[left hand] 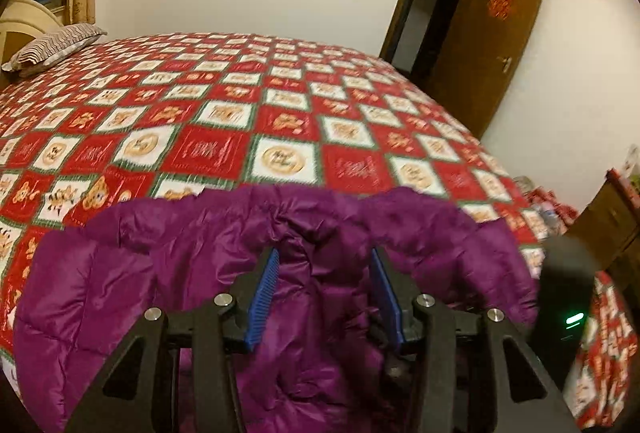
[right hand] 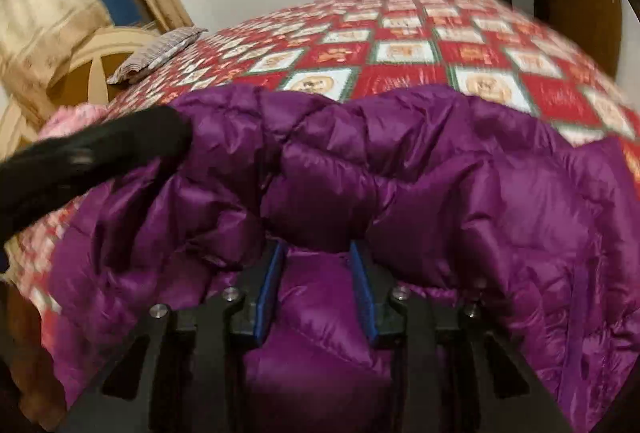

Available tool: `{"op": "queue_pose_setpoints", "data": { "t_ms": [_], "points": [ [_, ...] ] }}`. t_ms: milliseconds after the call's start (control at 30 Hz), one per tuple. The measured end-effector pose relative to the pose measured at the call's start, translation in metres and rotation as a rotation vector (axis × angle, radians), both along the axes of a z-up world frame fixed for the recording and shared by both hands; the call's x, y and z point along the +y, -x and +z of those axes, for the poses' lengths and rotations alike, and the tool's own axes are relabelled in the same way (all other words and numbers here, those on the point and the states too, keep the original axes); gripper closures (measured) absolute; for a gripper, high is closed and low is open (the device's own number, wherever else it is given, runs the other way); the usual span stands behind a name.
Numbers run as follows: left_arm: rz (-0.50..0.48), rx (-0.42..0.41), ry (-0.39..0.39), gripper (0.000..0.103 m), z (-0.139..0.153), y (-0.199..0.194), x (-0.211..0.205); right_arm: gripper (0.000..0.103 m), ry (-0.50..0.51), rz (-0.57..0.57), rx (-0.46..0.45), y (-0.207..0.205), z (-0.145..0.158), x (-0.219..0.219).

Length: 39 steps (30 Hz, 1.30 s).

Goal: Fold large clothes

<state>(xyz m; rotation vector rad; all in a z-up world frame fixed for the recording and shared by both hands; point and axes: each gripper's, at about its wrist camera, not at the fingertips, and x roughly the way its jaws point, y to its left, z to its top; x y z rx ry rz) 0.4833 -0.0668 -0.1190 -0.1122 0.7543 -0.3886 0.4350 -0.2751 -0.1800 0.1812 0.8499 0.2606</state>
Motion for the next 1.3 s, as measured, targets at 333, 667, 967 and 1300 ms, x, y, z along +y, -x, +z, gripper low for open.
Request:
{"op": "queue_pose_setpoints", "data": {
  "t_ms": [333,667,967,1300],
  "points": [
    [0.098,0.075,0.001,0.055,-0.056,-0.013,0.022,0.07,0.013,-0.035,-0.073,0.027,0.033,-0.021],
    [0.107,0.047,-0.123,0.053,-0.056,-0.01,0.004,0.074,0.209,-0.07,-0.029,0.038,0.007,-0.039],
    [0.103,0.06,-0.149,0.052,-0.05,-0.008,0.002,0.072,0.242,-0.087,-0.043,0.038,0.008,-0.034],
    [-0.08,-0.028,-0.045,0.043,0.002,0.104,0.05,0.025,0.06,-0.096,-0.194,0.148,0.096,-0.062]
  ]
}}
